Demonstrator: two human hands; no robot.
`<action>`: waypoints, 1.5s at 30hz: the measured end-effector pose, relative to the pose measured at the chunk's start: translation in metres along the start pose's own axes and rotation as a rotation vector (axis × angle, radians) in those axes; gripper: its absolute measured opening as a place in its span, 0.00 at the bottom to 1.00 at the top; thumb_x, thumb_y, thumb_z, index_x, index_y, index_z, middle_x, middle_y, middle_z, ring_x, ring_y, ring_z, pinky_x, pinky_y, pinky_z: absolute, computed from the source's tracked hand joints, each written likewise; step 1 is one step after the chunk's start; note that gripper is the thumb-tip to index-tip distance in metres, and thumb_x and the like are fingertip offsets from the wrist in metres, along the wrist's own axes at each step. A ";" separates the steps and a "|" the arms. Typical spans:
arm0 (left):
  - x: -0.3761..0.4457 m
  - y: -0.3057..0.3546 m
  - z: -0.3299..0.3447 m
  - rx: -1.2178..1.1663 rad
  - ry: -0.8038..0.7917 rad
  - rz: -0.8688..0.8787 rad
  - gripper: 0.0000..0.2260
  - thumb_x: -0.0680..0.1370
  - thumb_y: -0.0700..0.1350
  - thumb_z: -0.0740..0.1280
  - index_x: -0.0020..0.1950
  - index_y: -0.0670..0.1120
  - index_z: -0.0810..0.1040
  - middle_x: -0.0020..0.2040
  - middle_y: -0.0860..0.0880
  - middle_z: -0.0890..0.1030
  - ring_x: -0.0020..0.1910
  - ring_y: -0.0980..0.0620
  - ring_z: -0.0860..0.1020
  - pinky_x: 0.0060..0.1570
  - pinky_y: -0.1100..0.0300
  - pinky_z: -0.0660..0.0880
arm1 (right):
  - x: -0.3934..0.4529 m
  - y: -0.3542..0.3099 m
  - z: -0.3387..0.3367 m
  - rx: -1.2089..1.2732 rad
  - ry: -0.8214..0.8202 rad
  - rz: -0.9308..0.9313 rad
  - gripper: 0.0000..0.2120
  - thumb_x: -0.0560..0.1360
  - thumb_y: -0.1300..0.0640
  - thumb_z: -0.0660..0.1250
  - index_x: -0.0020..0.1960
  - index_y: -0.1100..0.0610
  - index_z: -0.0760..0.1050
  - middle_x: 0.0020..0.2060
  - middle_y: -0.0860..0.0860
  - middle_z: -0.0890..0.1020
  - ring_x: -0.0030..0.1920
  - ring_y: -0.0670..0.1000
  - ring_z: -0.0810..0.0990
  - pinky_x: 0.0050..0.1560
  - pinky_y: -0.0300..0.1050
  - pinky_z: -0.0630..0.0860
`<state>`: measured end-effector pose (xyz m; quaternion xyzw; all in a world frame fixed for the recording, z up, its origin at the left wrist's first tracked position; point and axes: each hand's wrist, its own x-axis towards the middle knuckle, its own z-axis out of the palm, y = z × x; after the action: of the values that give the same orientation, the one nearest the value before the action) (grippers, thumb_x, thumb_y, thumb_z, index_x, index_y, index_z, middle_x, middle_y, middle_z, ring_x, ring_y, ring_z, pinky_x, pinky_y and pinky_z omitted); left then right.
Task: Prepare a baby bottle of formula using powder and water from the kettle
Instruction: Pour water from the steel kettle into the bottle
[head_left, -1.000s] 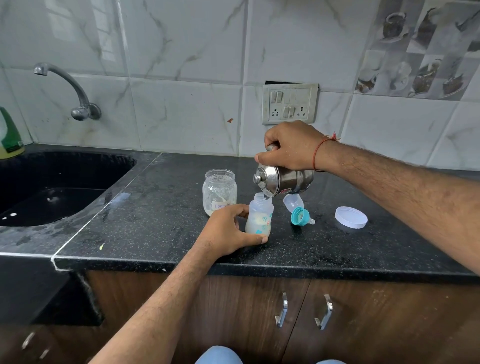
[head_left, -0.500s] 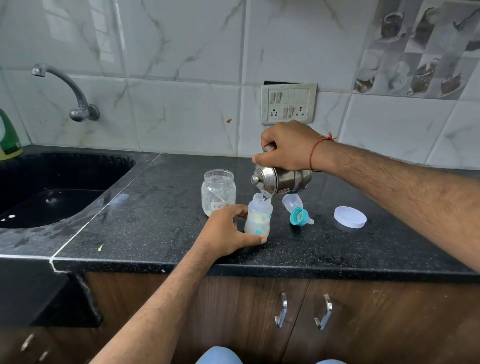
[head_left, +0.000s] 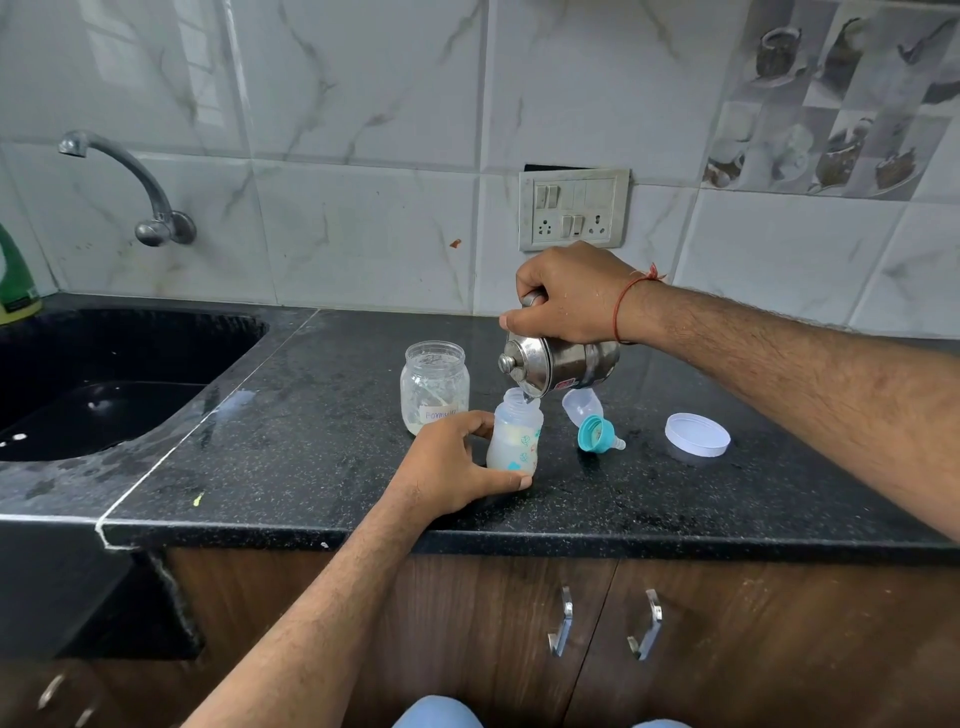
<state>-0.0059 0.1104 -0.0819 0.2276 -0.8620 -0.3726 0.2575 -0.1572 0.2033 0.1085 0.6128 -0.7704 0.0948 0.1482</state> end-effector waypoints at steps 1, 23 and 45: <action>0.000 0.000 0.000 0.000 0.001 0.001 0.30 0.67 0.55 0.88 0.66 0.51 0.85 0.35 0.63 0.72 0.33 0.74 0.73 0.33 0.75 0.68 | 0.000 0.000 0.000 0.002 0.000 -0.001 0.18 0.75 0.42 0.72 0.34 0.51 0.71 0.31 0.46 0.76 0.33 0.48 0.72 0.37 0.44 0.70; -0.001 0.001 -0.001 -0.021 -0.020 0.000 0.30 0.67 0.54 0.88 0.67 0.51 0.84 0.39 0.63 0.75 0.33 0.75 0.73 0.33 0.75 0.68 | 0.004 -0.007 -0.001 -0.038 -0.019 -0.015 0.18 0.75 0.41 0.72 0.34 0.50 0.71 0.30 0.46 0.76 0.34 0.49 0.73 0.37 0.45 0.70; 0.001 -0.005 0.001 -0.048 -0.017 -0.007 0.29 0.67 0.53 0.88 0.64 0.51 0.84 0.40 0.63 0.76 0.33 0.73 0.75 0.33 0.75 0.68 | 0.008 -0.022 -0.001 -0.058 -0.050 -0.029 0.17 0.74 0.43 0.73 0.33 0.49 0.71 0.31 0.45 0.76 0.33 0.47 0.73 0.38 0.44 0.71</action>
<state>-0.0065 0.1069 -0.0862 0.2212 -0.8543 -0.3958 0.2544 -0.1370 0.1916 0.1114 0.6216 -0.7673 0.0551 0.1478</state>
